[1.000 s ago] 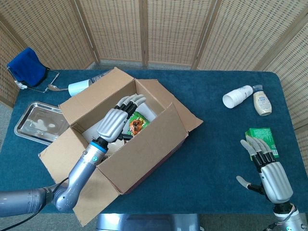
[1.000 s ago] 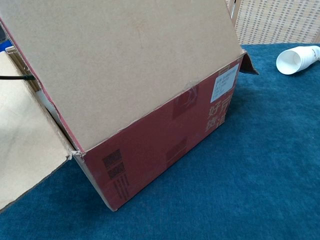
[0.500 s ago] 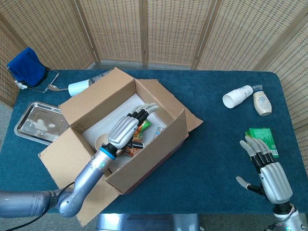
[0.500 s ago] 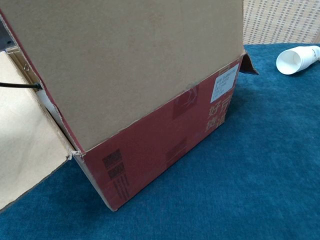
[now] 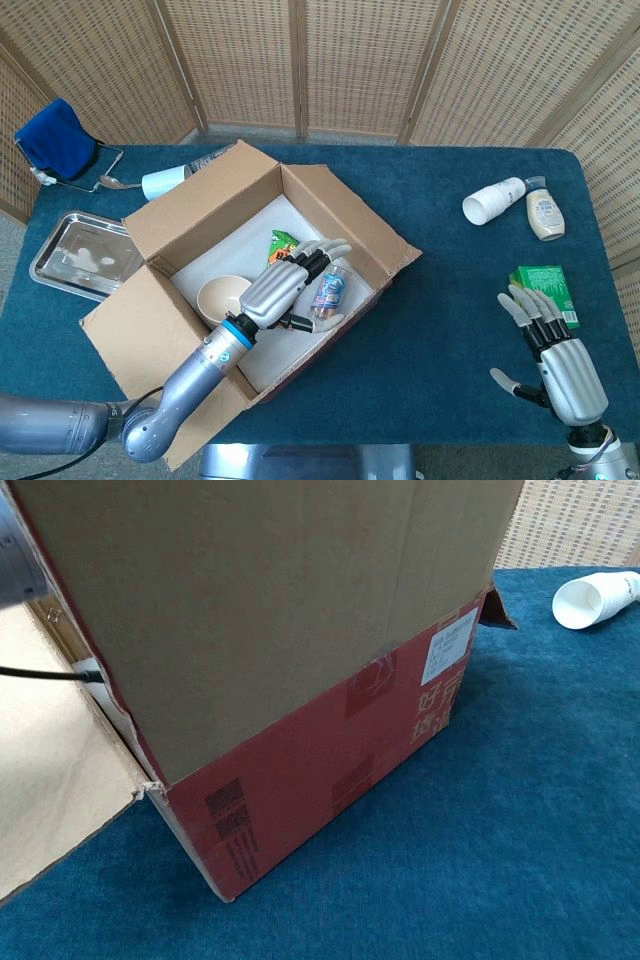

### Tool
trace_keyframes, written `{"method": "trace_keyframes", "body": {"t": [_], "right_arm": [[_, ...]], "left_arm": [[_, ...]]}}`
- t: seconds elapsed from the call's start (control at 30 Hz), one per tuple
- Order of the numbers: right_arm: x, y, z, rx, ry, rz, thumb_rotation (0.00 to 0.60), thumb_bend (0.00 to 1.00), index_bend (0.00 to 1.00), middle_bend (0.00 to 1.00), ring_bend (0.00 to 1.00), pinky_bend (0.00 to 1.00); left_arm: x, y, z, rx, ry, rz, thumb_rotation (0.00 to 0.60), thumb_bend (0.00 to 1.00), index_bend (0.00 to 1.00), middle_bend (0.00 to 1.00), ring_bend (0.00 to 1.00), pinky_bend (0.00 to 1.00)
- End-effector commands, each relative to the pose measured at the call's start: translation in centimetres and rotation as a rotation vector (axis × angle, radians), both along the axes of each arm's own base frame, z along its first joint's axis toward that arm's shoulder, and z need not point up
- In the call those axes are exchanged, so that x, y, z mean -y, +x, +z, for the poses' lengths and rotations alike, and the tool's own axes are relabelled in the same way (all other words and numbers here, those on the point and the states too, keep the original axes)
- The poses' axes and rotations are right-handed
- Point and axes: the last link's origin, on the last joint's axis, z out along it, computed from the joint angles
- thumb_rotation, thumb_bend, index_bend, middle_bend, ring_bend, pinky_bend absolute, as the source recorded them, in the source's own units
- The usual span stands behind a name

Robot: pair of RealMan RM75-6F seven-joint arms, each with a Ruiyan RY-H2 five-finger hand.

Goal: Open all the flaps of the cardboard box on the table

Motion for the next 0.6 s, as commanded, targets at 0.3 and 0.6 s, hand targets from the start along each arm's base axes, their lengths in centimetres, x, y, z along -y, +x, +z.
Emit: {"method": "trace_keyframes", "body": {"t": [0.3, 0.6], "right_arm": [[-0.1, 0.0, 0.1, 0.003, 0.000, 0.002, 0.600, 0.14, 0.00, 0.00, 0.00, 0.00], [-0.2, 0.0, 0.2, 0.007, 0.002, 0.005, 0.600, 0.14, 0.00, 0.00, 0.00, 0.00]], "left_arm": [[1.1, 0.8, -2.0, -0.039, -0.038, -0.051, 0.284, 0.00, 0.00, 0.00, 0.00, 0.06], [1.5, 0.9, -3.2, -0.088, -0.056, -0.068, 0.279, 0.00, 0.00, 0.00, 0.00, 0.06]]}}
